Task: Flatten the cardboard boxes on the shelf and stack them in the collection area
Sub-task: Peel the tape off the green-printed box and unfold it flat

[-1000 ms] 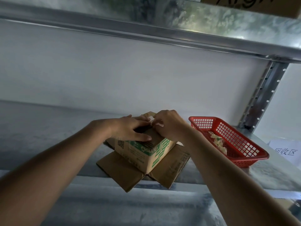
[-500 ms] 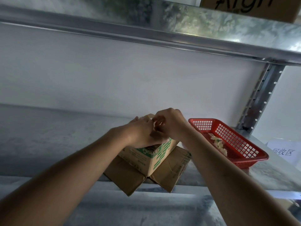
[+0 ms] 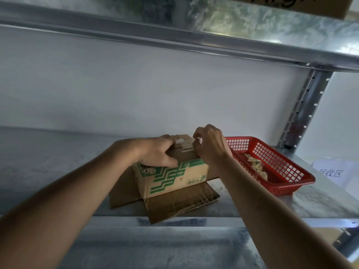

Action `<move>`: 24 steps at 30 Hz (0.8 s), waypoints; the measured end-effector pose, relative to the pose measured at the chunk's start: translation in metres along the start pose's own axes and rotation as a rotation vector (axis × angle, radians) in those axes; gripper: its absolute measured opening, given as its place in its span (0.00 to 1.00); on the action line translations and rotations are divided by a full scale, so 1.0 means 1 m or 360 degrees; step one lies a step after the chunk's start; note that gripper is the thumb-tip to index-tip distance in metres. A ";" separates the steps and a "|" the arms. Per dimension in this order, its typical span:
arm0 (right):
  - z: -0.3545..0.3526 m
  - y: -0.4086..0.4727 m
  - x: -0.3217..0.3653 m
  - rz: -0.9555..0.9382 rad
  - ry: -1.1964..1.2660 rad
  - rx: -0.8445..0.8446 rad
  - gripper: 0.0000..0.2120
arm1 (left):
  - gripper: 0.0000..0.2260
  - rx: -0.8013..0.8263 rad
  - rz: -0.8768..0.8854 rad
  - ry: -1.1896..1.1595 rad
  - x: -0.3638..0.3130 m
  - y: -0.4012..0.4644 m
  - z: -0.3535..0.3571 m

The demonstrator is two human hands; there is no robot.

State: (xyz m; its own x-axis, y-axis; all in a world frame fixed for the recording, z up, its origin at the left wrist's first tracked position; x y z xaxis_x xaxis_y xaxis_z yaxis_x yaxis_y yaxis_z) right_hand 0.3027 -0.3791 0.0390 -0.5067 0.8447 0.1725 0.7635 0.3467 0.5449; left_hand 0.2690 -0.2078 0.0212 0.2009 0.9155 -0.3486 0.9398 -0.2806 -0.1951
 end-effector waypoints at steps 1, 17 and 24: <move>0.000 0.000 0.003 -0.0009 0.0035 0.0011 0.10 | 0.35 -0.0017 -0.0003 0.0022 -0.002 0.000 0.001; 0.007 0.006 0.006 0.0057 0.0619 0.0273 0.16 | 0.30 -0.0294 0.0053 0.0257 0.004 0.014 0.019; 0.017 0.005 -0.003 0.0231 0.0611 0.0139 0.07 | 0.35 -0.0290 0.0085 0.0232 0.006 0.014 0.018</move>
State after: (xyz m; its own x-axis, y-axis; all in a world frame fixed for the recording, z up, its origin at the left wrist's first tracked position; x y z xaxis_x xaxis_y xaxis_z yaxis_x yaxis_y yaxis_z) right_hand 0.3145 -0.3731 0.0276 -0.4912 0.6798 0.5446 0.8606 0.2823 0.4238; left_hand 0.2778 -0.2117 -0.0001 0.2769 0.9365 -0.2152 0.9585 -0.2850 -0.0068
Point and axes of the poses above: each hand's wrist, its own y-axis towards the middle knuckle, its own z-axis out of the palm, x = y × z, the point moved 6 cm from there along y, towards the middle knuckle, and after that the axes turned 7 degrees about -z, right-handed, at the moved point
